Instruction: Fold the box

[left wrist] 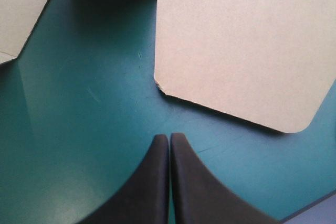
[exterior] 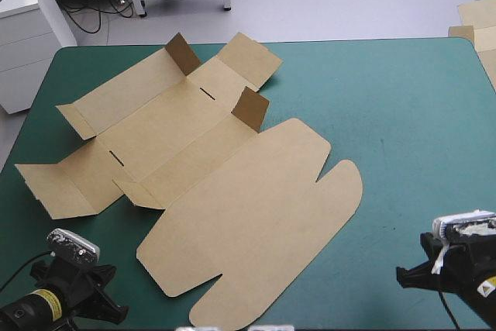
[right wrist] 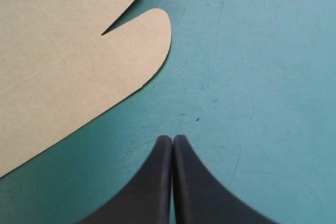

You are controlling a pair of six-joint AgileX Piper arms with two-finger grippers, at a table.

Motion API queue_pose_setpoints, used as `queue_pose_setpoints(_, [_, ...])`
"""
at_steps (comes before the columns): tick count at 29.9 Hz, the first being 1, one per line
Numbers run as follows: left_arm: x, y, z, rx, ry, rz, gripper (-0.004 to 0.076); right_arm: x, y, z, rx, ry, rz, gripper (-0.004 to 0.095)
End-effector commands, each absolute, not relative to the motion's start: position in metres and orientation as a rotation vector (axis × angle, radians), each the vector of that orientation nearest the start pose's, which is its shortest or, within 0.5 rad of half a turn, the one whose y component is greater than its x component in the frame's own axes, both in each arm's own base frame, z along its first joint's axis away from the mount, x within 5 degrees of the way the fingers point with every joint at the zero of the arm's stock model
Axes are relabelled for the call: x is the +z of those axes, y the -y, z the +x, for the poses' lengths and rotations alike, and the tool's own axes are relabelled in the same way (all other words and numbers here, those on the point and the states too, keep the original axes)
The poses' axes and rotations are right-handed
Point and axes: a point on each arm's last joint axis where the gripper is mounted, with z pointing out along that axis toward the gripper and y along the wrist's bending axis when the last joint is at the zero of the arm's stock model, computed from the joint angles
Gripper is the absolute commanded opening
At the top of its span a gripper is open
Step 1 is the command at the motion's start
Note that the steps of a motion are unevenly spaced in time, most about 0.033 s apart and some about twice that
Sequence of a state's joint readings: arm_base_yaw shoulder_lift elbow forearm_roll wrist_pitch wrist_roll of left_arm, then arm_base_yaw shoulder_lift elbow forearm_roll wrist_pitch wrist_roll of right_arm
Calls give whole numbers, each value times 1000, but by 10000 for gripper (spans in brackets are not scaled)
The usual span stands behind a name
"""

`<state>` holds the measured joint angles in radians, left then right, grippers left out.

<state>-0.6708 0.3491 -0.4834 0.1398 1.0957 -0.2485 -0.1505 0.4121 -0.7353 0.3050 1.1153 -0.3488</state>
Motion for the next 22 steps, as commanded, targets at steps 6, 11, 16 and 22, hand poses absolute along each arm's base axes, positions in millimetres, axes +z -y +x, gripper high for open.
queue_pose_setpoints(6, [272,21,46,-247,-2328,522,-10,381,-14,105,178,-2200,-233,126])
queue_pose_setpoints(11, [272,21,46,-247,-2328,522,-10,393,-16,136,266,-2202,-268,440])
queue_pose_setpoints(16, [272,21,46,-247,-2328,522,-10,401,-15,173,355,-2200,-264,595])
queue_pose_setpoints(22, [272,21,46,-247,-2328,522,-10,414,-14,228,428,-2163,-339,595])
